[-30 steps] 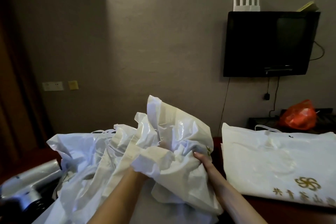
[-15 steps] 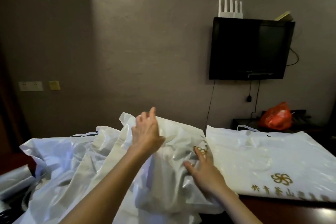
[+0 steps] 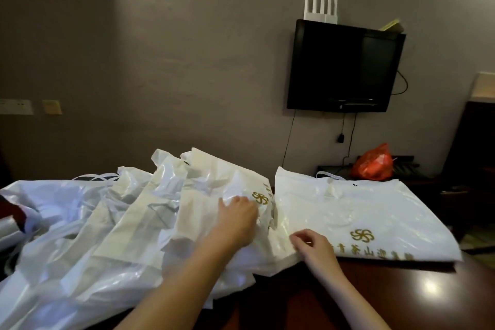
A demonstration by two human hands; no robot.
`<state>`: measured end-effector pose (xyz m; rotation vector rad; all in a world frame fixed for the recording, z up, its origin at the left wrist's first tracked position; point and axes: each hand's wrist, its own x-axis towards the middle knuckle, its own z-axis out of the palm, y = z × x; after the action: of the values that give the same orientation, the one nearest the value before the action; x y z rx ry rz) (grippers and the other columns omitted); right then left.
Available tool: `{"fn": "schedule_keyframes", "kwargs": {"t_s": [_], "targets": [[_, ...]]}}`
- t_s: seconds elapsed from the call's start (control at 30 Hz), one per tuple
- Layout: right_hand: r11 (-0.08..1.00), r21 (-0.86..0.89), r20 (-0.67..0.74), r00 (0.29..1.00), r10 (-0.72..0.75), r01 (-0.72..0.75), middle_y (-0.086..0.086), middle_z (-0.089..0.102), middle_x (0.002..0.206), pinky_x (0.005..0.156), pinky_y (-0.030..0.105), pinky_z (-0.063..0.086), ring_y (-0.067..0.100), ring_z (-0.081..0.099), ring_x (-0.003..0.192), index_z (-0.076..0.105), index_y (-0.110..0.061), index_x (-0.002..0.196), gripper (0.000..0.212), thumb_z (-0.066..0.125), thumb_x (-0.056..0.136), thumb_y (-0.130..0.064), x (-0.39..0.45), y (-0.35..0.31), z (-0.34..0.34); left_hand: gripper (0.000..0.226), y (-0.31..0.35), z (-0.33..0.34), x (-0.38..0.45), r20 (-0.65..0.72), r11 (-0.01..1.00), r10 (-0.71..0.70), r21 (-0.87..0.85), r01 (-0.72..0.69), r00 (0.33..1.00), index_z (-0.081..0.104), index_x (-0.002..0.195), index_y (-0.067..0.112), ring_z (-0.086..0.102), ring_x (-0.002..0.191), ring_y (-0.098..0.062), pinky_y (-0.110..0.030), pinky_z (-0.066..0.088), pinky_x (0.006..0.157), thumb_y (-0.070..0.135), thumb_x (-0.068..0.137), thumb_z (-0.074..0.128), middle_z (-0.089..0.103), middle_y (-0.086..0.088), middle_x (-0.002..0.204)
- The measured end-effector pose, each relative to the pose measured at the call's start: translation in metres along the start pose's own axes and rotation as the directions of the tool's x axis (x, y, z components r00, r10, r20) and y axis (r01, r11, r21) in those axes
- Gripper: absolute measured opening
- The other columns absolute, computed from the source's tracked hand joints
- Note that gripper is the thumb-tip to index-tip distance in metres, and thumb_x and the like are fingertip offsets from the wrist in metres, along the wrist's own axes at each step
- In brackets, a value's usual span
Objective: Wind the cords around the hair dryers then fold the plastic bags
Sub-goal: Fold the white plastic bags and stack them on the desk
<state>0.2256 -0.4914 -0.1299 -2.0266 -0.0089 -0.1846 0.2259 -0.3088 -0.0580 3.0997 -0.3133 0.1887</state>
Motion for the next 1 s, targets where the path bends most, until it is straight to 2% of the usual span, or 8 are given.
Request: {"fn": "schedule_keyframes", "kwargs": {"t_s": [0.13,0.23,0.3,0.47,0.6,0.7,0.83,1.0], "targets": [[0.92,0.192,0.082,0.939,0.333,-0.343,0.012,0.068,0.07,0.044,0.023,0.048,0.018,0.063,0.055,0.065,-0.001,0.087,0.026,0.055,0.096,-0.023,-0.006,0.015,-0.04,0.042,0.053,0.006,0.004,-0.067,0.897,0.009,-0.441,-0.037,0.998,0.052,0.136,0.013,0.05,0.127,-0.026,-0.034,0.04,0.103,0.014,0.094,0.051,0.056,-0.008,0.136],[0.815,0.217,0.221,0.84,0.496,-0.538,0.017,0.072,0.071,0.044,0.024,0.051,0.022,0.069,0.054,0.061,0.005,0.098,0.041,0.052,0.097,-0.035,-0.011,0.021,-0.067,0.054,0.082,0.023,0.016,0.237,0.514,-0.099,-0.819,0.253,0.967,0.04,0.141,0.005,0.054,0.124,-0.035,-0.041,0.045,0.104,0.016,0.091,0.055,0.055,-0.018,0.134],[0.737,0.301,0.28,0.795,0.539,-0.606,0.021,0.073,0.078,0.043,0.026,0.053,0.025,0.071,0.059,0.06,0.005,0.101,0.044,0.052,0.096,-0.038,-0.011,0.027,-0.08,0.046,0.089,0.03,0.021,0.318,0.307,-0.133,-0.887,0.345,0.939,0.04,0.135,-0.002,0.061,0.113,-0.037,-0.046,0.053,0.095,0.01,0.092,0.053,0.055,-0.023,0.129],[0.692,0.415,0.224,0.803,0.552,-0.591,0.019,0.072,0.071,0.042,0.028,0.053,0.024,0.07,0.054,0.055,0.002,0.101,0.034,0.055,0.096,-0.032,0.0,0.032,-0.083,0.04,0.086,0.041,0.016,0.418,0.015,-0.167,-0.904,0.427,0.893,0.036,0.139,0.003,0.068,0.086,-0.024,-0.024,0.052,0.061,-0.001,0.099,0.042,0.042,-0.011,0.142],[0.705,0.388,0.193,0.8,0.568,-0.594,0.016,0.07,0.062,0.039,0.027,0.051,0.021,0.068,0.048,0.054,0.0,0.094,0.028,0.053,0.098,-0.028,0.007,0.029,-0.078,0.056,0.083,0.05,0.014,0.415,-0.04,-0.175,-0.909,0.415,0.893,0.023,0.151,0.006,0.069,0.096,-0.03,-0.029,0.054,0.064,-0.003,0.099,0.042,0.03,-0.013,0.154],[0.721,0.398,0.153,0.815,0.558,-0.568,0.014,0.069,0.059,0.036,0.025,0.048,0.019,0.067,0.045,0.053,-0.001,0.097,0.015,0.053,0.098,-0.016,0.011,0.031,-0.077,0.053,0.079,0.051,0.013,0.421,-0.078,-0.159,-0.907,0.414,0.893,0.03,0.149,0.007,0.068,0.084,-0.024,-0.037,0.056,0.073,-0.003,0.099,0.044,0.038,-0.014,0.149],[0.712,0.458,0.12,0.831,0.544,-0.532,0.01,0.069,0.056,0.036,0.024,0.049,0.017,0.066,0.044,0.055,-0.001,0.097,0.01,0.059,0.094,-0.01,0.011,0.034,-0.076,0.047,0.078,0.052,0.012,0.424,-0.122,-0.175,-0.905,0.408,0.889,0.036,0.145,0.009,0.069,0.098,-0.028,-0.045,0.056,0.086,0.003,0.1,0.047,0.047,-0.01,0.132],[0.737,0.55,0.014,0.886,0.463,-0.393,0.006,0.071,0.061,0.045,0.024,0.054,0.012,0.069,0.052,0.064,-0.001,0.086,0.013,0.068,0.087,-0.013,0.005,0.03,-0.087,0.043,0.081,0.048,0.01,0.399,-0.151,-0.2,-0.915,0.374,0.895,0.044,0.14,0.01,0.07,0.091,-0.025,-0.042,0.058,0.072,0.009,0.099,0.054,0.051,-0.008,0.122]]}}
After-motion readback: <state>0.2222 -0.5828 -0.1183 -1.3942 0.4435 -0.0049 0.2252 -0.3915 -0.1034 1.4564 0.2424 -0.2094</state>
